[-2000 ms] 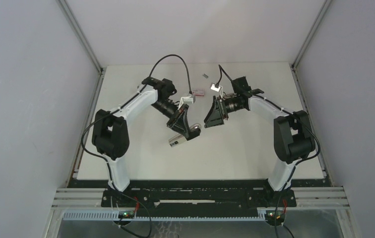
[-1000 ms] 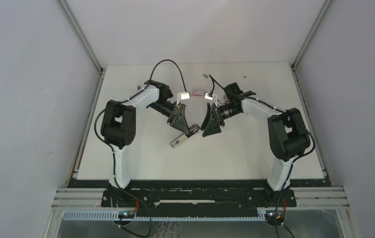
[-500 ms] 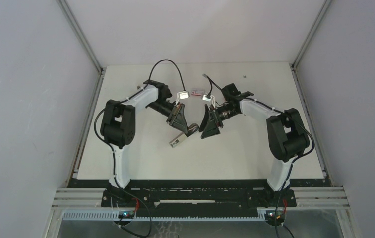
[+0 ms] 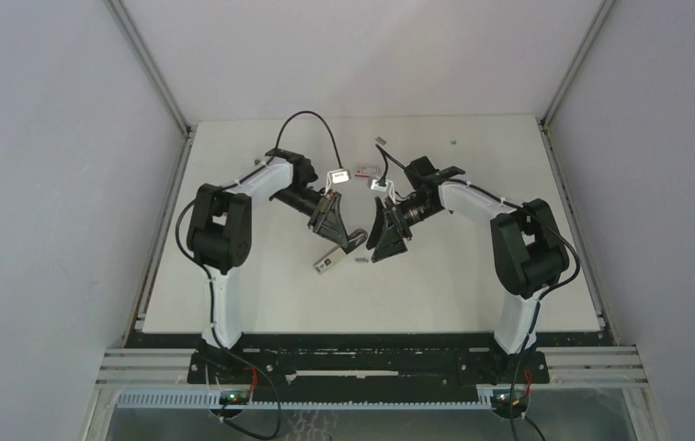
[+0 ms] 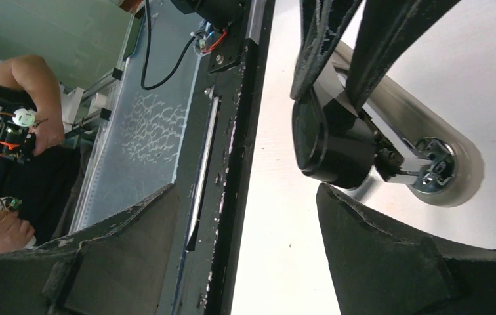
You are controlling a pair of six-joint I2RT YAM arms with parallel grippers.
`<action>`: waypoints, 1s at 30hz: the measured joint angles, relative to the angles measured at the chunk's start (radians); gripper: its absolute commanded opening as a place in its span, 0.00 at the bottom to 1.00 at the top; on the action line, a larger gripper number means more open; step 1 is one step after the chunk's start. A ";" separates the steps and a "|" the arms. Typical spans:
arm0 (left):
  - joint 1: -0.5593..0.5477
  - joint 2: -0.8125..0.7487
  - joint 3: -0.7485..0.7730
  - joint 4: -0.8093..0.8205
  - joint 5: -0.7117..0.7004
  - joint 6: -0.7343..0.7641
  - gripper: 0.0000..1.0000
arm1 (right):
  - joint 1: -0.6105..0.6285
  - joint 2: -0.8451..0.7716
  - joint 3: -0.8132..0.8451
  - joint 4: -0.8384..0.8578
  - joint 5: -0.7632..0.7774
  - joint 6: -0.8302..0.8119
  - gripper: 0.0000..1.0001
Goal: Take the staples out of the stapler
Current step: Unload the staple at the center of the board, then open the stapler at the center of the board.
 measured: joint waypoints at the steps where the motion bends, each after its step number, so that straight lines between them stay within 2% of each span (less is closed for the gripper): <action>1: 0.002 0.002 0.000 0.000 0.000 0.000 0.03 | 0.003 0.000 0.000 -0.005 0.000 -0.004 0.77; 10: 0.013 0.002 0.000 0.002 0.000 0.000 0.03 | 0.021 0.014 0.014 -0.050 0.014 -0.038 0.77; 17: 0.015 0.003 0.000 0.002 -0.002 0.002 0.03 | -0.020 0.016 0.023 -0.043 0.026 -0.006 0.77; 23: 0.005 0.002 0.000 0.003 -0.020 0.015 0.03 | -0.108 0.017 0.023 0.032 0.033 0.135 0.76; 30: -0.043 -0.005 0.000 0.003 -0.054 0.039 0.03 | -0.150 0.069 0.029 0.163 0.069 0.341 0.75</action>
